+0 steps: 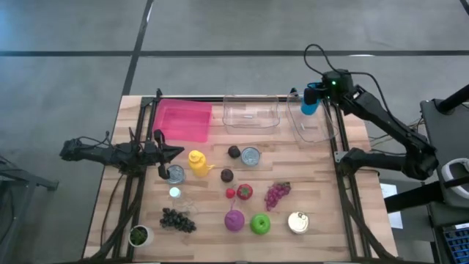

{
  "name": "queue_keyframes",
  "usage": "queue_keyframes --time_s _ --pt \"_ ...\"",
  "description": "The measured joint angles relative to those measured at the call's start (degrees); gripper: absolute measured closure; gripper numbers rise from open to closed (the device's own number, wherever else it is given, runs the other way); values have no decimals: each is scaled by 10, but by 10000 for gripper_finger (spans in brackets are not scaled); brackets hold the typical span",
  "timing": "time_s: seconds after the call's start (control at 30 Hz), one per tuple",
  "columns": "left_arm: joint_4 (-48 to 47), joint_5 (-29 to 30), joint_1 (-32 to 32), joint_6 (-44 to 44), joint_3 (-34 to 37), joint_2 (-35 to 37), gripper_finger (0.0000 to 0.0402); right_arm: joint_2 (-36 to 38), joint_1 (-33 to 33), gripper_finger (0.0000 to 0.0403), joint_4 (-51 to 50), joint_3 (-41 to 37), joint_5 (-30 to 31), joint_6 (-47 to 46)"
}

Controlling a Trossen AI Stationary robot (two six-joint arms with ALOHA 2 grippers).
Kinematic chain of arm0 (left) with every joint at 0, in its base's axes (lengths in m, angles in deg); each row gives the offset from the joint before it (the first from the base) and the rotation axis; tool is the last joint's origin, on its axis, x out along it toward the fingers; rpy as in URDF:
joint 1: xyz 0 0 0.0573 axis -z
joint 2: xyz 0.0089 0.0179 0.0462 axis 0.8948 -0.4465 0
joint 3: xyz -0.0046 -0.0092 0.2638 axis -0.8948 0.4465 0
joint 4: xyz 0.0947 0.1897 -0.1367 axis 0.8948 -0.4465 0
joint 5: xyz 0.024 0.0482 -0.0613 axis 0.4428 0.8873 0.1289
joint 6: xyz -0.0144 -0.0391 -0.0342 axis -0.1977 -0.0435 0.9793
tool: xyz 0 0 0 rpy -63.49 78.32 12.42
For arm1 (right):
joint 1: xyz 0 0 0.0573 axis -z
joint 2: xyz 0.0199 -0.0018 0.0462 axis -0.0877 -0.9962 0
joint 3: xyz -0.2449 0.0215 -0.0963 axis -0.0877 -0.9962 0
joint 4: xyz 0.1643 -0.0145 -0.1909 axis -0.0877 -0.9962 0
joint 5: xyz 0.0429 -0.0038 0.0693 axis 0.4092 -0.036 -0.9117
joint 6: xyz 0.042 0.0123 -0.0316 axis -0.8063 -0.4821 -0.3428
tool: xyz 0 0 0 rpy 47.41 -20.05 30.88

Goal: Pick & Place Food Item
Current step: Put the blue water bottle into the right transparent bin

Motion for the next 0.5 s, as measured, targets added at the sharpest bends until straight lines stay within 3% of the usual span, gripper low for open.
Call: queue_keyframes --time_s 0.5 --pt "0 0 0 0 0 0 389 -71 8 342 -2 -1 -4 -32"
